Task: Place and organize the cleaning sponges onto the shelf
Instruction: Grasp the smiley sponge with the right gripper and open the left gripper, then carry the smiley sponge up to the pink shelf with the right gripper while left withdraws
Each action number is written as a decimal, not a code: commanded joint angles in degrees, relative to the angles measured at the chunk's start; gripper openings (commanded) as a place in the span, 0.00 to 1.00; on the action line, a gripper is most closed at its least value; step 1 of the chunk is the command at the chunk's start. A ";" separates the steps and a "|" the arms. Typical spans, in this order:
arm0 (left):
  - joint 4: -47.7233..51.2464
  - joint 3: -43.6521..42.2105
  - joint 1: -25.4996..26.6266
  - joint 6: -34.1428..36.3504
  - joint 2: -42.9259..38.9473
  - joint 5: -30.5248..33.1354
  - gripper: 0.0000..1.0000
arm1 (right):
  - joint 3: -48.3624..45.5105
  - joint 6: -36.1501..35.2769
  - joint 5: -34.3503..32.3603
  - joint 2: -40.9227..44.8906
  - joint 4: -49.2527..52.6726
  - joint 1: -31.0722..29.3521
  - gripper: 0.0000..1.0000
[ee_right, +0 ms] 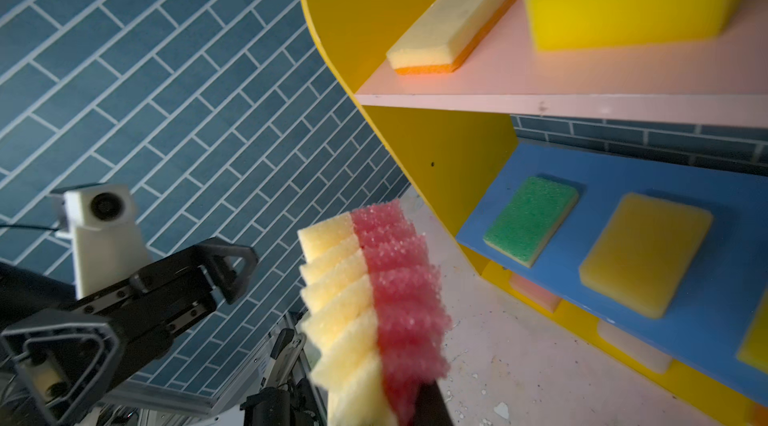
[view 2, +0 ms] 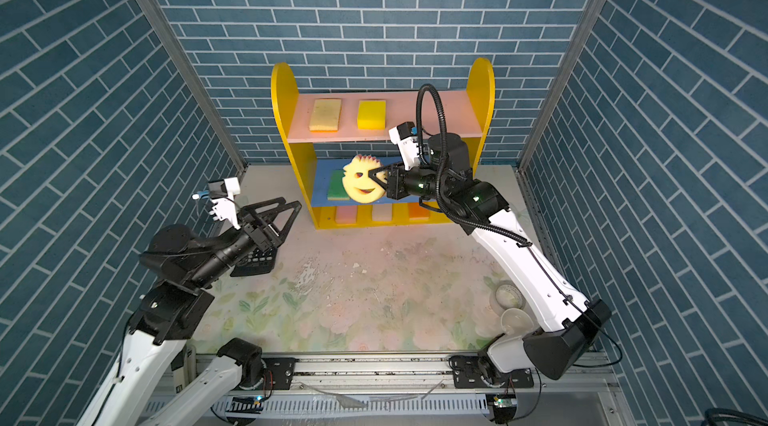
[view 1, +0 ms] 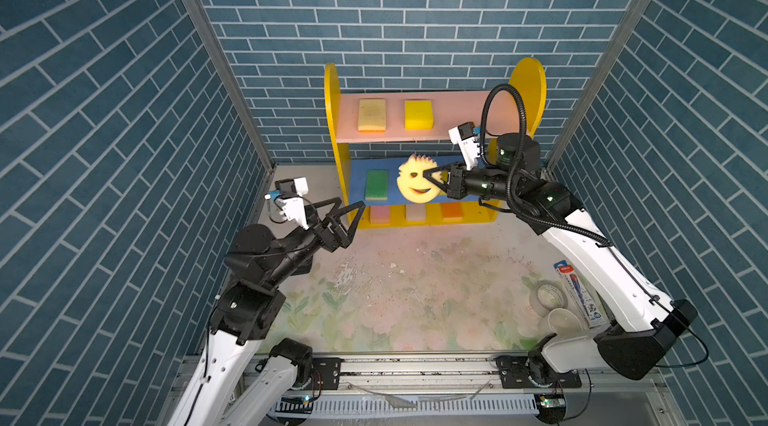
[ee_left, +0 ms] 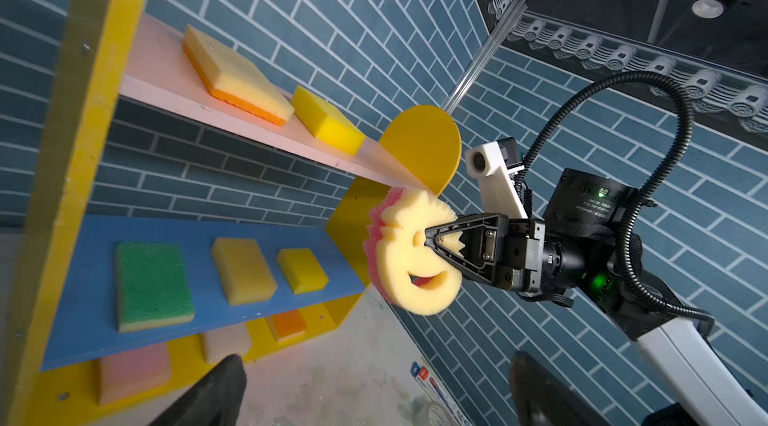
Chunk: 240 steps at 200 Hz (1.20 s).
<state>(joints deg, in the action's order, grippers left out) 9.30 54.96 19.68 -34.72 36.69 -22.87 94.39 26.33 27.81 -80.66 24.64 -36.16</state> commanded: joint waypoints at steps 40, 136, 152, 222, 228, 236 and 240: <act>17.83 3.05 -0.43 11.92 -3.46 14.95 1.00 | 10.30 -5.17 -6.22 0.49 6.59 2.92 0.00; 20.27 1.97 -0.43 13.66 -3.24 19.36 1.00 | 38.05 1.26 -16.37 -15.67 12.67 11.06 0.00; 21.72 2.25 -0.43 14.20 -3.83 20.40 1.00 | 43.03 3.77 -16.13 -19.82 13.25 12.40 0.00; 24.54 2.78 -0.43 16.52 -5.44 23.84 1.00 | 50.45 10.57 -16.09 -30.14 12.00 14.96 0.00; 24.32 2.70 -0.45 16.69 -5.24 23.84 1.00 | 50.50 10.75 -16.39 -30.40 12.22 14.98 0.00; 24.02 2.63 -0.43 16.70 -4.93 23.76 1.00 | 50.50 10.82 -16.77 -30.71 12.67 14.96 0.00; 23.89 2.61 -0.46 16.86 -4.64 23.75 1.00 | 50.44 10.83 -16.93 -30.76 12.98 14.97 0.00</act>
<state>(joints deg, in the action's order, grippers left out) 32.84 56.66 19.62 -19.46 31.53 -0.19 141.64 34.44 12.14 -111.20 37.26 -21.28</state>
